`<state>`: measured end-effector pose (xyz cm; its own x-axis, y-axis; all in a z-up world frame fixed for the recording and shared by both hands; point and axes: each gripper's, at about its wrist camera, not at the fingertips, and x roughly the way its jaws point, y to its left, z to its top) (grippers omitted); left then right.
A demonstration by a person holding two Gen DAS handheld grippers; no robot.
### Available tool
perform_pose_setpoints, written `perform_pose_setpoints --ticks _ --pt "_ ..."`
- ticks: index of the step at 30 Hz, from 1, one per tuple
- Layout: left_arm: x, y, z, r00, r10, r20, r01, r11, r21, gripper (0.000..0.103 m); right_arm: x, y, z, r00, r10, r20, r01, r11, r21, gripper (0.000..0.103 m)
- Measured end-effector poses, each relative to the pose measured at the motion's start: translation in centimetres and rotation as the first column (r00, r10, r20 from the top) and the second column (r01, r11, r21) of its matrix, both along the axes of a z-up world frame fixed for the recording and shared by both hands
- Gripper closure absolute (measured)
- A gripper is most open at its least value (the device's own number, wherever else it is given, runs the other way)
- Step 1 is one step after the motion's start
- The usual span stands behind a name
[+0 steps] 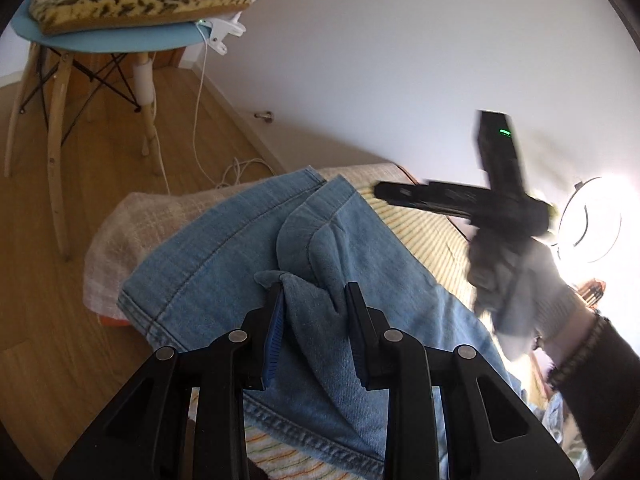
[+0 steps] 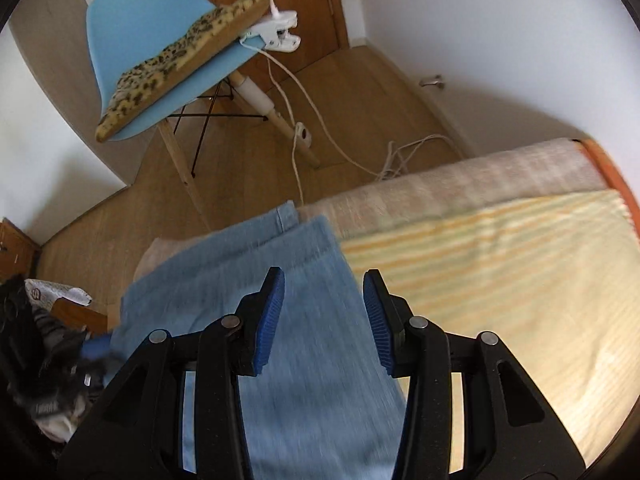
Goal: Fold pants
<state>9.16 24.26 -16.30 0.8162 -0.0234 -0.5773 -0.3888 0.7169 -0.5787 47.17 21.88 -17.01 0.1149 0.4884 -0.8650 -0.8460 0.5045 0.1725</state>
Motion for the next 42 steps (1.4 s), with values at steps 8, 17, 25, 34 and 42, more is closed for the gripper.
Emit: perform_pose_setpoints --ticks 8,17,25,34,42 --pt "0.0 0.1 0.3 0.999 -0.018 0.051 0.019 1.0 -0.02 0.081 0.9 3.0 -3.1 0.999 0.031 -0.034 -0.032 0.999 -0.035 0.066" --pt "-1.9 -1.6 1.5 0.993 0.023 0.117 -0.044 0.982 0.185 0.087 -0.8 2.3 -0.1 0.996 0.049 0.07 -0.052 0.998 0.031 0.096" --pt "-2.0 2.7 -3.1 0.994 0.104 -0.034 -0.108 0.978 -0.178 0.074 -1.7 2.9 0.7 0.99 0.059 0.127 -0.06 0.998 0.008 0.097" --pt "-0.9 2.4 -4.9 0.999 0.043 0.003 -0.036 0.877 -0.479 0.06 -1.5 1.8 0.8 0.991 0.038 0.13 -0.04 0.999 0.009 0.097" --pt "-1.4 2.7 -3.9 0.995 0.074 0.062 -0.027 0.83 -0.557 0.043 -1.7 1.8 0.8 0.989 0.036 0.144 -0.038 0.999 0.012 0.097"
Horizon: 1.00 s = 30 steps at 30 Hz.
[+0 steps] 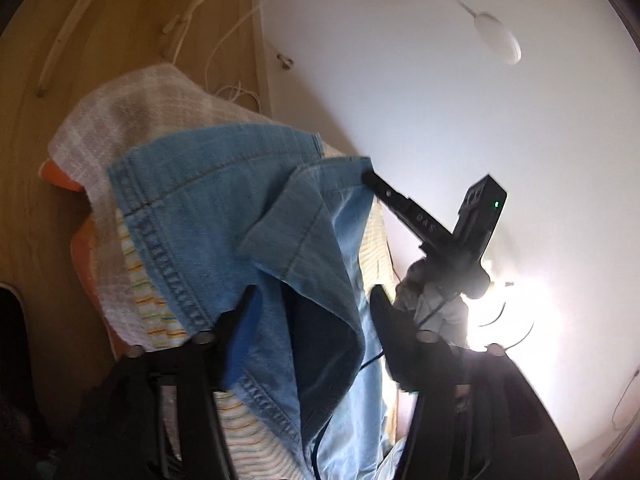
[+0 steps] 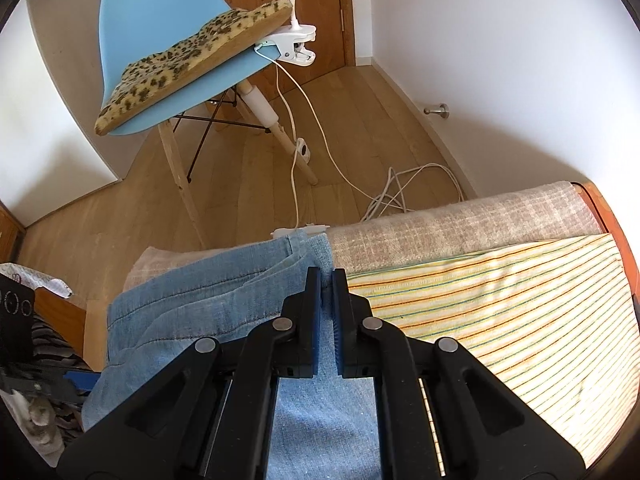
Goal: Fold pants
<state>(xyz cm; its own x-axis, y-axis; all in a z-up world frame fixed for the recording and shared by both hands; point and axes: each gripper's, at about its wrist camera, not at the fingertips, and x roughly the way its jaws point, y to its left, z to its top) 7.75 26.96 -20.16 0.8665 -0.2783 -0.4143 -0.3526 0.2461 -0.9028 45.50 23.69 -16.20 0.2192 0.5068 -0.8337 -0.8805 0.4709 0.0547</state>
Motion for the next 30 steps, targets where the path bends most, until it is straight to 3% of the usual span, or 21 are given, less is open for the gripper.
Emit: perform_pose_setpoints --ticks 3,7,9,11,12,14,20,27,30 --pt "0.9 -0.1 -1.0 1.0 -0.01 -0.01 0.009 0.997 -0.081 0.043 -0.2 0.2 0.1 1.0 0.005 0.014 -0.005 1.0 -0.004 0.097" --pt "1.9 0.6 -1.8 0.999 0.035 -0.019 -0.037 0.993 -0.115 0.043 -0.4 0.4 0.2 1.0 0.007 0.02 -0.007 1.0 -0.005 0.097" --pt "1.9 1.1 -1.6 0.997 0.078 -0.022 -0.08 0.993 -0.09 0.046 -0.4 0.5 0.1 1.0 0.008 0.02 -0.008 1.0 -0.007 0.097" --pt "1.7 1.4 -0.8 0.994 0.106 -0.017 -0.106 0.994 -0.013 0.067 -0.3 0.6 -0.1 1.0 0.003 0.021 -0.003 1.0 -0.011 0.097" --pt "1.8 1.4 -0.4 0.995 0.101 -0.025 -0.101 0.994 0.034 0.085 -0.4 0.6 -0.1 1.0 0.001 0.022 -0.001 1.0 -0.01 0.097" --pt "1.9 1.0 0.6 0.996 0.085 -0.018 -0.082 0.99 0.116 0.094 -0.4 0.6 0.0 0.999 -0.008 0.033 0.008 1.0 -0.006 0.097" --pt "0.8 0.9 2.7 0.996 0.084 0.011 -0.084 0.952 0.295 0.097 -1.3 0.8 1.4 0.996 -0.01 0.084 0.009 1.0 0.005 0.097" --pt "-1.9 3.5 2.5 0.989 0.15 0.006 -0.145 0.946 0.289 0.098 -3.0 2.6 4.9 0.99 0.034 0.14 -0.042 0.997 0.058 0.099" --pt "-2.6 4.2 2.2 0.984 0.178 -0.004 -0.169 0.941 0.292 0.098 -3.8 4.8 4.9 0.983 0.073 0.168 -0.08 0.996 0.035 0.099"
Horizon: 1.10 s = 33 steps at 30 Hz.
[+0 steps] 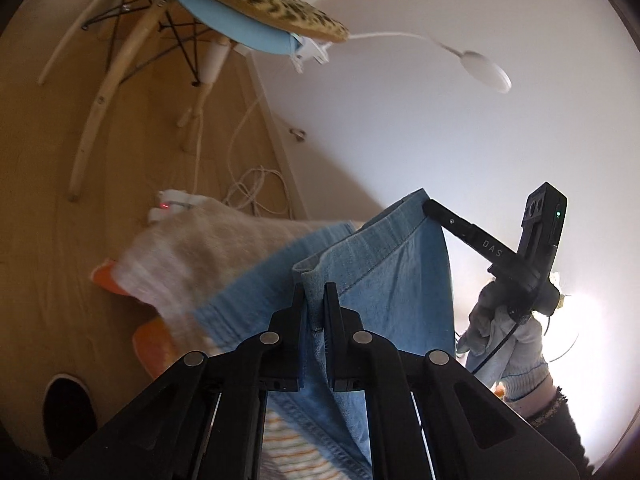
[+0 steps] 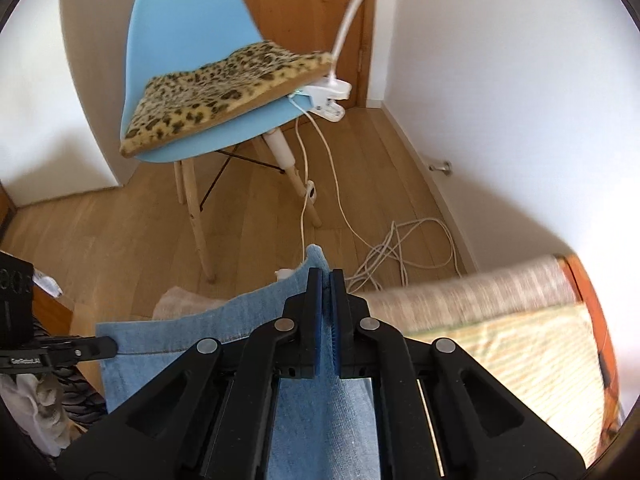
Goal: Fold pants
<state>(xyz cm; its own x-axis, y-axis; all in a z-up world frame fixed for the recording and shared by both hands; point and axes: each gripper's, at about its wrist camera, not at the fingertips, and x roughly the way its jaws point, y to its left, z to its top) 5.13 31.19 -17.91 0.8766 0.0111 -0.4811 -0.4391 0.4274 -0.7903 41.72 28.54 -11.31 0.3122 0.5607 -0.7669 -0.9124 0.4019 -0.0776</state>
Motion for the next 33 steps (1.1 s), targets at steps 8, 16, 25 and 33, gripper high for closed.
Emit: perform_pose_setpoints --ticks 8,16,25,33 --pt "0.5 0.6 -1.6 0.998 -0.001 -0.055 0.001 1.0 -0.013 0.098 1.7 1.7 -5.2 0.999 -0.037 -0.038 0.033 0.994 -0.1 0.099" --pt "1.5 0.2 -2.2 0.991 0.006 -0.134 0.001 0.999 0.052 0.097 3.2 2.1 -8.4 0.995 -0.07 -0.074 0.059 0.989 -0.137 0.099" --pt "0.1 0.4 -0.9 0.968 0.111 -0.225 -0.068 0.98 0.187 0.086 4.0 -0.3 -6.4 0.964 -0.212 -0.158 0.207 0.977 -0.048 0.077" --pt "0.3 -1.4 2.7 0.985 0.035 -0.168 0.014 0.959 0.282 0.086 0.5 -8.0 -1.1 0.928 -0.322 -0.185 0.339 0.939 0.062 0.043"
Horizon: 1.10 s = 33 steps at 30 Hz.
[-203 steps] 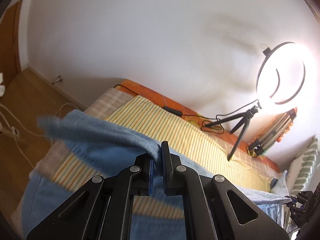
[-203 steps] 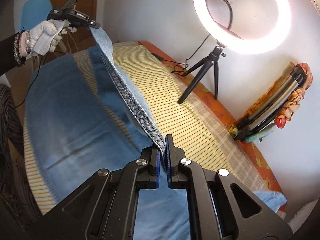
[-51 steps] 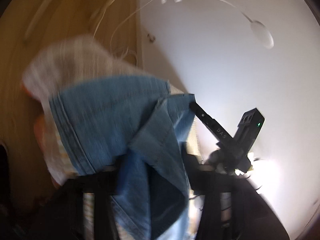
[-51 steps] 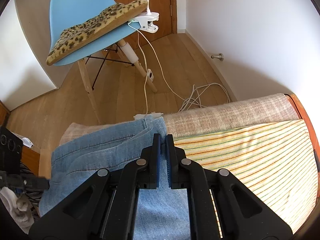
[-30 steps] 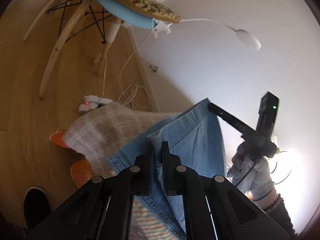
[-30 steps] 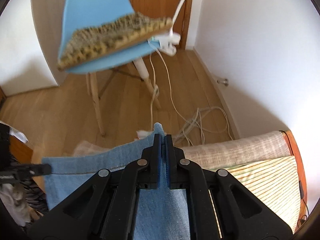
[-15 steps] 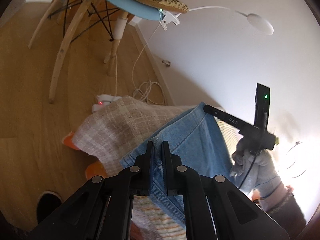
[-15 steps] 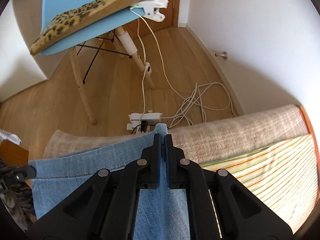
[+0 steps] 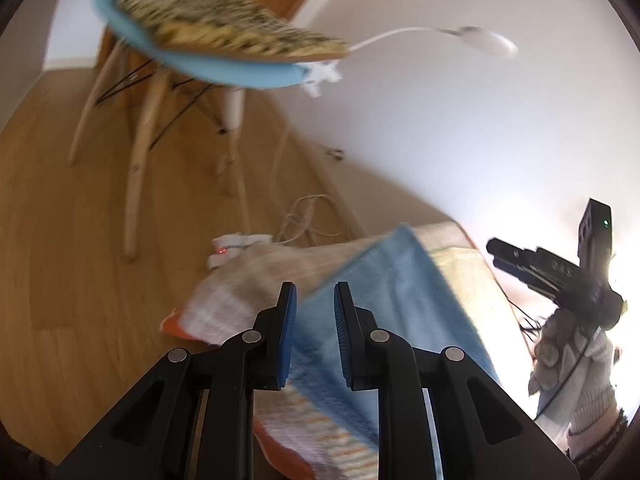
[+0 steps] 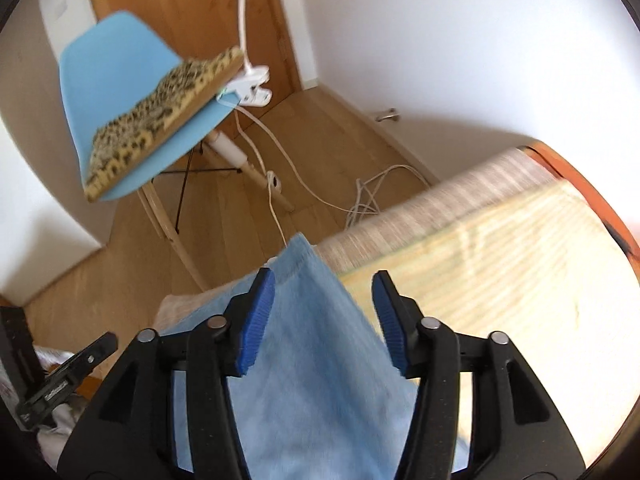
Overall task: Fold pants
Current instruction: 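Open both tools to release the hems onto the jeans, then move the left tool to the folded jeans waistband and close on it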
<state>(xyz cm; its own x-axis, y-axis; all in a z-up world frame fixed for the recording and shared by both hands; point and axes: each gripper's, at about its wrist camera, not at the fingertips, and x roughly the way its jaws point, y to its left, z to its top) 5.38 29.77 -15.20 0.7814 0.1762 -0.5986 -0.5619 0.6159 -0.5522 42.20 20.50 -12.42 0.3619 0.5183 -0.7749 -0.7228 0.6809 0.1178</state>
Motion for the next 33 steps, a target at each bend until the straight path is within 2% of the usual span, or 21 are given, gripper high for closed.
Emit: perform_pose_setpoints --ticks 5,6,7,9,12,13,14,17,22,23,28,30,33 --pt "1.1 -2.1 2.6 0.993 -0.11 0.044 0.108 0.993 0.039 0.086 -3.6 -7.2 2.7 0.991 -0.118 0.06 0.117 0.993 0.008 0.036" --pt "1.4 -2.6 3.0 0.989 -0.142 0.05 0.141 0.989 0.037 0.083 -4.5 -8.9 3.3 0.986 -0.151 0.073 0.151 0.988 0.009 0.034" --pt "1.6 -3.2 3.3 0.983 -0.175 0.054 0.174 0.984 0.035 0.071 -5.2 -10.2 3.7 0.98 -0.181 0.08 0.181 0.983 0.013 0.033" --pt "2.3 -4.4 4.2 0.968 -0.241 0.067 0.24 0.97 0.028 0.06 -6.6 -13.1 4.5 0.964 -0.249 0.093 0.248 0.969 0.018 0.03" --pt "3.6 -6.4 5.8 0.939 -0.334 0.077 0.332 0.943 0.034 0.06 -9.3 -17.8 5.6 0.933 -0.334 0.137 0.336 0.942 0.009 0.028" --pt "4.1 -7.3 6.4 0.927 -0.364 0.084 0.362 0.931 0.038 0.056 -10.2 -19.2 5.9 0.923 -0.355 0.149 0.358 0.934 0.006 0.026" --pt "4.8 -8.5 7.1 0.909 -0.407 0.09 0.405 0.914 0.038 0.054 -11.3 -21.0 6.1 0.914 -0.377 0.153 0.38 0.925 0.008 0.022" --pt "6.3 -11.7 8.3 0.856 -0.505 0.112 0.506 0.862 0.022 0.052 -14.1 -26.1 6.7 0.886 -0.441 0.144 0.441 0.897 0.032 0.021" --pt "8.8 -18.5 9.1 0.756 -0.643 0.122 0.648 0.761 -0.01 0.051 -18.0 -33.6 6.6 0.805 -0.572 0.16 0.574 0.818 0.039 0.021" --pt "9.4 -20.3 9.0 0.73 -0.673 0.123 0.68 0.733 -0.025 0.051 -18.6 -34.8 6.4 0.788 -0.593 0.164 0.597 0.802 0.034 0.021" --pt "11.9 -27.1 8.7 0.611 -0.783 0.118 0.791 0.609 -0.059 0.05 -22.2 -42.9 5.8 0.678 -0.721 0.14 0.721 0.69 0.061 0.021" --pt "12.8 -30.3 8.7 0.557 -0.823 0.116 0.831 0.55 -0.083 0.044 -23.5 -45.7 5.8 0.635 -0.763 0.12 0.759 0.645 0.085 0.021" --pt "14.2 -34.7 8.7 0.48 -0.871 0.106 0.876 0.468 -0.116 0.044 -25.8 -50.3 5.8 0.553 -0.828 0.097 0.818 0.561 0.128 0.021"
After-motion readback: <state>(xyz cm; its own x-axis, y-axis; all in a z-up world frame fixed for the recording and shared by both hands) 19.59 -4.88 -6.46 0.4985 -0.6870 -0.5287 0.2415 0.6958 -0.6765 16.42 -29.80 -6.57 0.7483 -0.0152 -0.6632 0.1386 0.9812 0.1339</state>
